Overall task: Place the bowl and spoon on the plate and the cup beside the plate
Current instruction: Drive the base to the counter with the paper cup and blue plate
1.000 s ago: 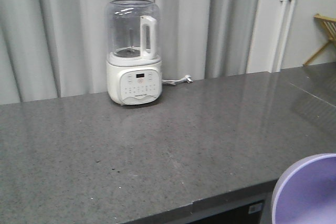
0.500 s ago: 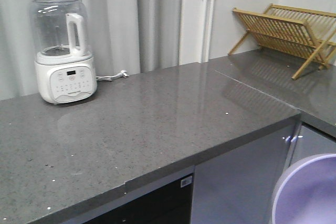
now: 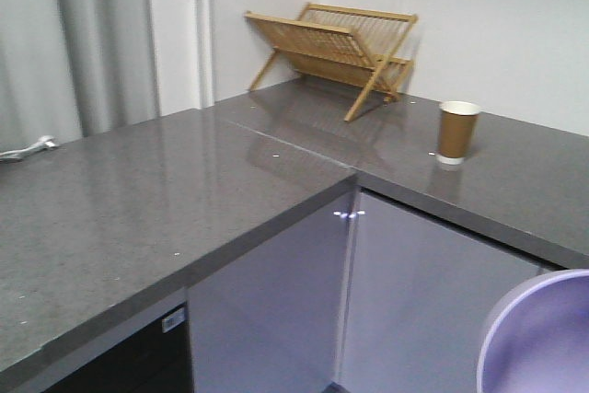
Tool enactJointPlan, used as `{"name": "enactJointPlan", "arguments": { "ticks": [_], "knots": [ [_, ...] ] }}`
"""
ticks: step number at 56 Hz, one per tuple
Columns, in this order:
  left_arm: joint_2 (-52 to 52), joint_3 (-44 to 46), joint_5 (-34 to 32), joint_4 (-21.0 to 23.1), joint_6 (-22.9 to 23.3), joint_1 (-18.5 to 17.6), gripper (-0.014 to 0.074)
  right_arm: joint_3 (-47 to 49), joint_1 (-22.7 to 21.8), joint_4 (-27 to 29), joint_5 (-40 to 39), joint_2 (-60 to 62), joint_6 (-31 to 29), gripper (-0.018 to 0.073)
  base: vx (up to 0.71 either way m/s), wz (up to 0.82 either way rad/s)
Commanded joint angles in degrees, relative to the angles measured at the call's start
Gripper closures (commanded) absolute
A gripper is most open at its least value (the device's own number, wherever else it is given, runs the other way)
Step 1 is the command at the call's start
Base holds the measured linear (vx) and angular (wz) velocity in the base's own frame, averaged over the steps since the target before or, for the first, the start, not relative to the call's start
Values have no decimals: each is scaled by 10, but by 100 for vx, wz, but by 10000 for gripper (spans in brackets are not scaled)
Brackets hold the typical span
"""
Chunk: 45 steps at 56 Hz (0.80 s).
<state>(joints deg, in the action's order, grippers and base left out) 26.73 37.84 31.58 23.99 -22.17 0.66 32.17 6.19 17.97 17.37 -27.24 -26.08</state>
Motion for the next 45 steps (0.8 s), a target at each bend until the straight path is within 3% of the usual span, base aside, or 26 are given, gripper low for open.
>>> {"name": "enactJointPlan", "arguments": {
  "ticks": [1, 21, 45],
  "knots": [
    [3, 14, -47, 15, -1, -4, 596, 17, 1, 2, -49, -2, -5, 568, 5, -77],
    [3, 14, -47, 15, -1, -4, 596, 17, 1, 2, -49, -2, -5, 568, 10, -60],
    [3, 14, -47, 15, -1, -4, 596, 17, 1, 2, -49, -2, -5, 568, 21, -23]
  ]
}}
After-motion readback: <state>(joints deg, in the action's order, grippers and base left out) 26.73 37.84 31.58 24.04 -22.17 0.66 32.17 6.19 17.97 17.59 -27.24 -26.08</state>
